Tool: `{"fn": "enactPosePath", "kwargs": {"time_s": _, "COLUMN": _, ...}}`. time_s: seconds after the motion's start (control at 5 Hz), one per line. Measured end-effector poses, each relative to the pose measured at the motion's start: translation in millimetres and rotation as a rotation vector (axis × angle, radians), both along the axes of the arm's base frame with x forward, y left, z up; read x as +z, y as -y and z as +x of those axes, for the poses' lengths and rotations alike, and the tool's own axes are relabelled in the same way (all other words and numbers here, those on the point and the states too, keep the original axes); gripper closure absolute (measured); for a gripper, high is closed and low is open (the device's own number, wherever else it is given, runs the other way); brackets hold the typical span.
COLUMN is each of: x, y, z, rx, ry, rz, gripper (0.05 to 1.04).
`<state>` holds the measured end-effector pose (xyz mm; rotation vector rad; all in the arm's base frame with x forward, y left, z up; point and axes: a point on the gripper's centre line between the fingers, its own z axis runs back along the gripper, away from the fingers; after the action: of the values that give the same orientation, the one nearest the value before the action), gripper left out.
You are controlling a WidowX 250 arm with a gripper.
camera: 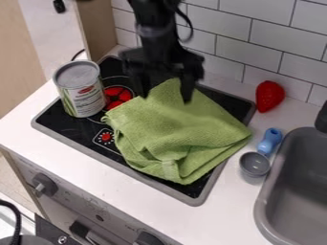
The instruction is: Put the green cloth to the top of the stove
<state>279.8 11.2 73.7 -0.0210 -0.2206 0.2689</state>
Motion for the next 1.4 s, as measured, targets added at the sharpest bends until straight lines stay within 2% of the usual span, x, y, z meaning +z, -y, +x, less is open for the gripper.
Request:
{"fn": "enactPosePath", "kwargs": {"time_s": 0.2, "x": -7.0, "y": 11, "z": -16, "rx": -0.026, "ry": -0.026, "rz": 0.002, "gripper": 0.38}}
{"fn": "enactPosePath", "kwargs": {"time_s": 0.4, "x": -11.7, "y": 17, "z": -21, "rx": -0.05, "ry": -0.017, "rz": -0.011, "gripper": 0.677}}
{"fn": "enactPosePath", "kwargs": {"time_s": 0.6, "x": -13.2, "y": 19, "z": -27, "rx": -0.066, "ry": -0.063, "rz": -0.018, "gripper": 0.901}}
{"fn": "enactPosePath", "kwargs": {"time_s": 0.8, "x": -27.7, "y": 21, "z": -26, "rx": -0.07, "ry": -0.078, "rz": 0.007, "gripper": 1.023}}
{"fn": "enactPosePath", "kwargs": {"time_s": 1.0, "x": -44.9, "y": 17, "z": -20, "rx": -0.06, "ry": -0.11, "rz": 0.01, "gripper": 1.031}}
{"fn": "enactPosePath", "kwargs": {"time_s": 1.4, "x": -53.0, "y": -3, "z": 5, "rx": -0.039, "ry": -0.05, "rz": 0.033, "gripper": 1.031}}
